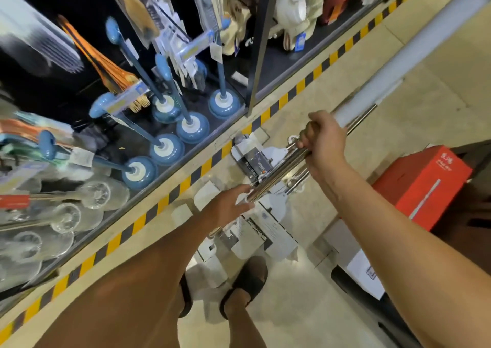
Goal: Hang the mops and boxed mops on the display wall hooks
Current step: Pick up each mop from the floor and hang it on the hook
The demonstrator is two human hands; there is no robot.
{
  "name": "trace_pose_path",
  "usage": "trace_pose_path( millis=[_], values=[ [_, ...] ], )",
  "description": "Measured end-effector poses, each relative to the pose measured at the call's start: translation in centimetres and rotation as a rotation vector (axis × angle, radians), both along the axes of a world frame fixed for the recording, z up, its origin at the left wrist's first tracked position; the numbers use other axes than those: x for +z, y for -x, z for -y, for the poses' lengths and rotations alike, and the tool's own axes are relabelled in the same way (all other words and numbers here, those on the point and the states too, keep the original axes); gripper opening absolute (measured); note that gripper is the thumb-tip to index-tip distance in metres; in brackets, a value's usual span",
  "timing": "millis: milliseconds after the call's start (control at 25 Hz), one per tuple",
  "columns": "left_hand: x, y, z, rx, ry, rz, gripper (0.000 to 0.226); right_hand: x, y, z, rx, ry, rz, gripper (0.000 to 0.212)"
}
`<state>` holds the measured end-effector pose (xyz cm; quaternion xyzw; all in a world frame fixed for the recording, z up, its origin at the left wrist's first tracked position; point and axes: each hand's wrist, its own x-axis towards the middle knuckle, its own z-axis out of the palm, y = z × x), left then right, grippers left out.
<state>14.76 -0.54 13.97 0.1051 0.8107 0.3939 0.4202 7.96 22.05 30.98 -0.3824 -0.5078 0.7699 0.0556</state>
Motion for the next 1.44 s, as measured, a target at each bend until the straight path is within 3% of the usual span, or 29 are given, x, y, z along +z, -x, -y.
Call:
trace_pose_path(
  millis=[200, 480, 600, 720, 800, 960, 1120, 1240, 1440],
  values=[
    [10.2, -1.0, -3.3, 0.139, -0.195, -0.031, 0.037, 6.8, -3.1, 2.1, 0.079, -0.072, 0.039, 0.040],
    [18.6, -6.6, -0.4, 0.206, -0.159, -0.085, 0.019, 15.3, -8.8, 6.5, 0.275, -0.159, -0.002, 0.039],
    [23.6, -10.7, 2.6, 0.176, -0.192, -0.164, 0.028, 19.8, -13.3, 9.9, 0.342, -0.197, -0.068, 0.046],
    [28.2, -15.0, 6.2, 0.194, -0.234, -0.177, 0.017, 24.7, -17.9, 13.5, 0.432, -0.202, -0.142, 0.053],
    [31.7, -17.7, 8.2, 0.188, -0.255, -0.238, 0.014, 28.6, -21.1, 15.8, 0.456, -0.226, -0.174, 0.048],
    [37.9, -22.1, 12.2, 0.203, -0.253, -0.333, 0.031, 36.0, -26.5, 20.5, 0.552, -0.329, -0.321, 0.038],
    [42.5, -25.8, 15.6, 0.314, -0.271, -0.439, 0.009, 43.6, -31.4, 23.9, 0.714, -0.523, -0.494, 0.015],
    [44.6, -29.4, 17.7, 0.459, -0.274, -0.485, 0.027, 47.2, -34.8, 26.3, 0.841, -0.588, -0.567, 0.022],
    [47.1, -36.8, 21.6, 0.715, -0.356, -0.502, 0.026, 50.3, -41.4, 31.0, 0.970, -0.546, -0.723, 0.032]
  ],
)
